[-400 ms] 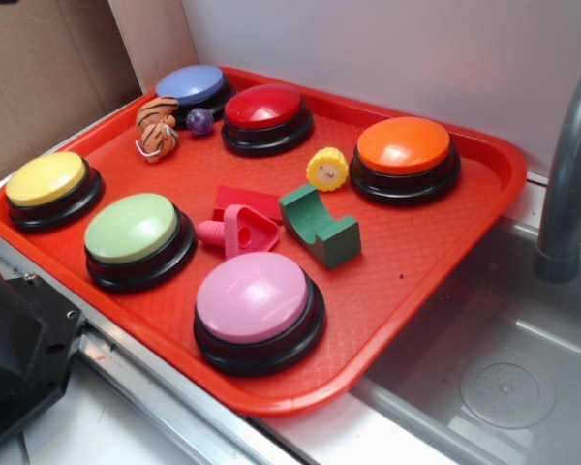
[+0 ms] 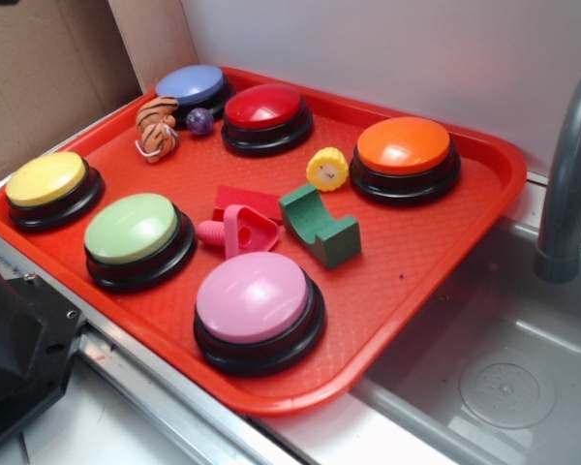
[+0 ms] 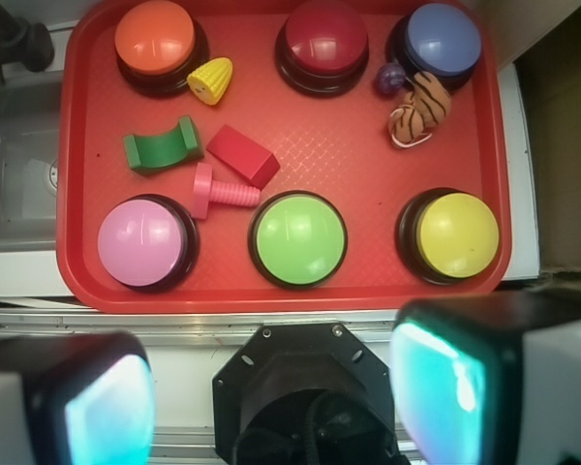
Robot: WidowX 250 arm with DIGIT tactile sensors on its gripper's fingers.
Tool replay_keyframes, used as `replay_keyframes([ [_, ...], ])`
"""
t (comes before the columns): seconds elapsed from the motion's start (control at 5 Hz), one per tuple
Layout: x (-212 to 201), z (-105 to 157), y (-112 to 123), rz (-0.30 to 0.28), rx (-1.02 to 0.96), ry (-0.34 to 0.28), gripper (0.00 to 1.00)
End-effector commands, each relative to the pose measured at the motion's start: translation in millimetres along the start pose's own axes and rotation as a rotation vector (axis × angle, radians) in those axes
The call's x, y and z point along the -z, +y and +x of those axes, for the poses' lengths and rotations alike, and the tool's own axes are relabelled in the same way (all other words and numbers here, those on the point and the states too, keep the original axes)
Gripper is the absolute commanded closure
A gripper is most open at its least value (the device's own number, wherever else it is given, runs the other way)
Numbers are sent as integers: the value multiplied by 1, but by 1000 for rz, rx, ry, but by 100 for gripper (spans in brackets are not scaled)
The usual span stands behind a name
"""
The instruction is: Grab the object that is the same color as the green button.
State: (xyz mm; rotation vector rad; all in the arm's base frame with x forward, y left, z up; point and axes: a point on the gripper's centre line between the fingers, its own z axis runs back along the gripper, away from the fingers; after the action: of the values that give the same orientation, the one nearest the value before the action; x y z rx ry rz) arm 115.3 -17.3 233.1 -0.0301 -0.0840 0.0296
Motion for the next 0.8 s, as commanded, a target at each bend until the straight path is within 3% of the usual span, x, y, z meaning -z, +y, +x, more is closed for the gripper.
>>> replay_keyframes([
  [0.0, 35, 47, -33, -85, 118, -104, 0],
  [0.2, 67, 70, -45, -95, 121, -146, 0],
  [0.4, 100, 92, -60, -96, 126, -102, 0],
  [0.6, 128, 102, -63, -110, 117, -95, 0],
])
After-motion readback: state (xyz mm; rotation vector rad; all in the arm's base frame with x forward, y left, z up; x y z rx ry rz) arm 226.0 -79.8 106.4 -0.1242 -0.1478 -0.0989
